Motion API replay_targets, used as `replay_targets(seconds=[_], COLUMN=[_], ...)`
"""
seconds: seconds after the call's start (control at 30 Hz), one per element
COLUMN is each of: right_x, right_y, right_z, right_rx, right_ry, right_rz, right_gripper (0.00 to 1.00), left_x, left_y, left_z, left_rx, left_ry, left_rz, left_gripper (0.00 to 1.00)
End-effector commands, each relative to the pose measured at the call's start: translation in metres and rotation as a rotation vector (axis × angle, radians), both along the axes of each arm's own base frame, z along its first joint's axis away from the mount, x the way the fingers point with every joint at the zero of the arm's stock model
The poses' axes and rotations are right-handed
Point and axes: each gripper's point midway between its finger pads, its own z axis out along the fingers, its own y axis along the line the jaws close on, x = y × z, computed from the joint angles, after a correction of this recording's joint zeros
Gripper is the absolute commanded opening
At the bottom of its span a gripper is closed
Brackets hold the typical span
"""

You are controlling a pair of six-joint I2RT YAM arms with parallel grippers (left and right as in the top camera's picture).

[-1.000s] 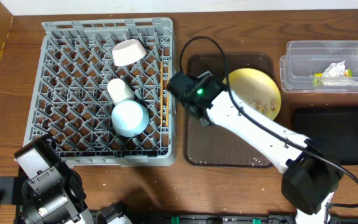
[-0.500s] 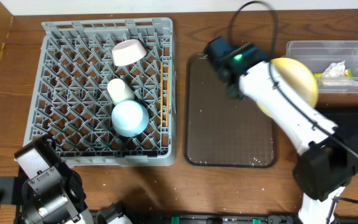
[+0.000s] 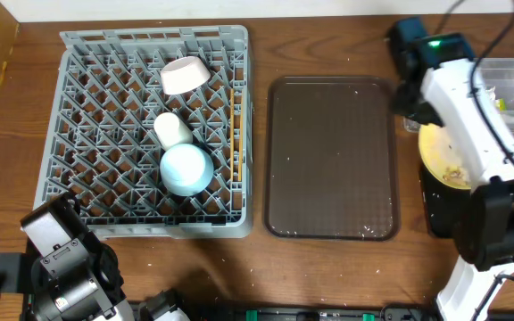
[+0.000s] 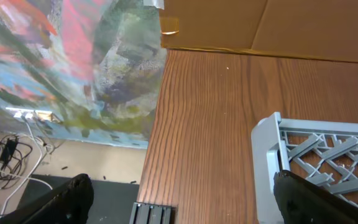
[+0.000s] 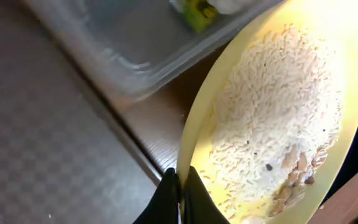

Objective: Sort waste into correct bins and load items into the dishwasher
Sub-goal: 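Carry the yellow plate right over the black bin, then tip the yellow plate over the black bin to dump the rice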

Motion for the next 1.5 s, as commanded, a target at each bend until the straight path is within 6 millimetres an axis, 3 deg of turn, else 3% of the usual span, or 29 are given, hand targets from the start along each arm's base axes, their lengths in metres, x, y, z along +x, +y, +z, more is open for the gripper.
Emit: replay_targets(seconds=[0.0,0.37,0.57,0.77,1.1,1.47], right_x=[0.004,0.001,-0.002,-0.004,-0.029,-0.035], right_y=[-0.013,-0.053,-0.072,-0.075,-0.106,-0.135], right_z=[0.002,-0.001,0.013,0.029,0.04,0.053], right_rx=[0.099,0.366,0.487,0.732,0.884,0.971], right_ry=[-0.026,-0.015,-0.054,-0.102,-0.121,-0.235], right_rz=[-0.115,-0.272,-0.256,-0.18,-0.228,-0.194], right_gripper=[0.01,0.01,0.01,0.01,0.01,0.01], left_x=[-0.002,-0.002,-0.002,-0.002,-0.002,-0.002], left_y=[0.001,0.001,0.001,0.001,0.001,0.001], left_z=[0.005,0.005,0.005,0.005,0.005,0.005], left_rx=[0.012,0.012,0.012,0.012,0.012,0.012], left_ry=[-0.021,-0.021,-0.021,-0.021,-0.021,-0.021], left_rz=[0.02,0.02,0.02,0.02,0.02,0.02], left_gripper=[0.94,0.94,0.94,0.94,0.94,0.94])
